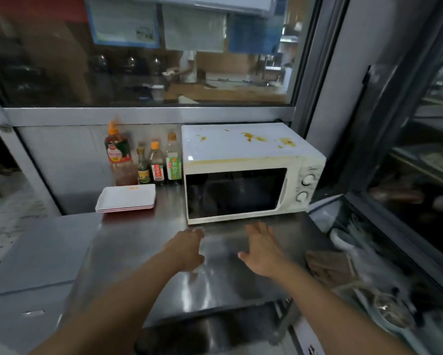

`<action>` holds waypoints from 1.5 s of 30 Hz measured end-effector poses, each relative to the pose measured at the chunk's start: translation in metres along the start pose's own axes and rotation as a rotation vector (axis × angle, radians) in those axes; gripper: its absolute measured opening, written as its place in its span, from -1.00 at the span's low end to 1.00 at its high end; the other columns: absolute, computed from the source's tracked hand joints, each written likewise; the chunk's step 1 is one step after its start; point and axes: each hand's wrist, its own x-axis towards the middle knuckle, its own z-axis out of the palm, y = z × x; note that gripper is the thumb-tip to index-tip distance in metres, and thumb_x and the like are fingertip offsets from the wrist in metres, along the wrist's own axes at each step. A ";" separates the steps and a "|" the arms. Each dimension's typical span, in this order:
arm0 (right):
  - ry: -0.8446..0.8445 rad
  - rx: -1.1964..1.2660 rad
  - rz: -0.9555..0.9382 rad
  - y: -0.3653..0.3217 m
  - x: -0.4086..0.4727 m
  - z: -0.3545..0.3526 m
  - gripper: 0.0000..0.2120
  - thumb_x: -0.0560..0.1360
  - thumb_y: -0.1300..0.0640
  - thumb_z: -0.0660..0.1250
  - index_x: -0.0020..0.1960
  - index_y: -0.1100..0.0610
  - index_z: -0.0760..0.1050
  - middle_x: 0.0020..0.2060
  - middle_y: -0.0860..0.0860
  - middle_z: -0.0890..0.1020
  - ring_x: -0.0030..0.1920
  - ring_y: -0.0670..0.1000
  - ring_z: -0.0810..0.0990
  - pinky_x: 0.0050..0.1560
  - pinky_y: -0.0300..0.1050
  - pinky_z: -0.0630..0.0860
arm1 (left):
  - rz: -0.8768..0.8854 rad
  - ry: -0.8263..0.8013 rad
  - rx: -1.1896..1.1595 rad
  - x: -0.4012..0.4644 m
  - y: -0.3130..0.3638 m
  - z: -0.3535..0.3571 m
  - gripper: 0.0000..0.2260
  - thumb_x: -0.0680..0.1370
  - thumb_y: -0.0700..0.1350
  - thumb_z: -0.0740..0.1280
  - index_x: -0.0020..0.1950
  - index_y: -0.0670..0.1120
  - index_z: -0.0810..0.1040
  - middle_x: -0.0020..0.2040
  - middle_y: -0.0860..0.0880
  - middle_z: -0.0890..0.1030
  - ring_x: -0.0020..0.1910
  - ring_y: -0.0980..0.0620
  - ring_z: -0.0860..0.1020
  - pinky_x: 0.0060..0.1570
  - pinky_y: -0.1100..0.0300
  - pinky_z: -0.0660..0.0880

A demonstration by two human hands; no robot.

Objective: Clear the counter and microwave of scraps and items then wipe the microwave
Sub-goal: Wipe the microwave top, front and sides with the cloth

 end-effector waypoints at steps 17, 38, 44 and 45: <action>0.019 0.020 0.315 0.203 -0.061 -0.024 -0.41 0.47 -0.05 0.29 0.43 0.06 0.20 0.42 0.12 0.24 0.43 0.18 0.17 0.46 0.02 0.11 | 0.187 -0.117 0.027 0.033 0.183 0.061 -0.58 0.49 -0.09 0.32 0.34 -0.10 0.37 0.29 -0.12 0.46 0.27 -0.09 0.45 0.11 0.17 0.40; -0.133 0.074 0.383 0.314 0.035 0.043 -0.34 0.48 -0.02 0.31 0.49 -0.11 0.09 0.47 0.08 0.05 0.45 0.21 0.04 0.43 0.11 0.19 | 0.281 -0.155 0.058 0.166 0.220 0.125 -0.48 0.53 -0.08 0.30 0.45 -0.01 0.22 0.39 -0.07 0.34 0.38 -0.06 0.31 0.27 0.04 0.35; -0.059 0.053 0.262 0.336 0.042 0.065 -0.43 0.51 0.03 0.30 0.46 -0.07 0.18 0.36 0.10 0.19 0.31 0.17 0.22 0.30 -0.01 0.29 | 0.162 -0.115 0.015 0.168 0.233 0.139 -0.52 0.53 -0.08 0.28 0.44 0.01 0.27 0.37 -0.04 0.37 0.36 -0.04 0.33 0.27 0.01 0.39; -0.030 0.051 0.236 0.339 0.042 0.068 -0.46 0.50 0.04 0.31 0.44 -0.05 0.23 0.32 0.10 0.24 0.26 0.17 0.26 0.25 -0.01 0.33 | 0.150 -0.108 0.005 0.167 0.235 0.140 -0.53 0.53 -0.09 0.29 0.43 0.00 0.28 0.36 -0.04 0.38 0.35 -0.05 0.34 0.27 0.01 0.39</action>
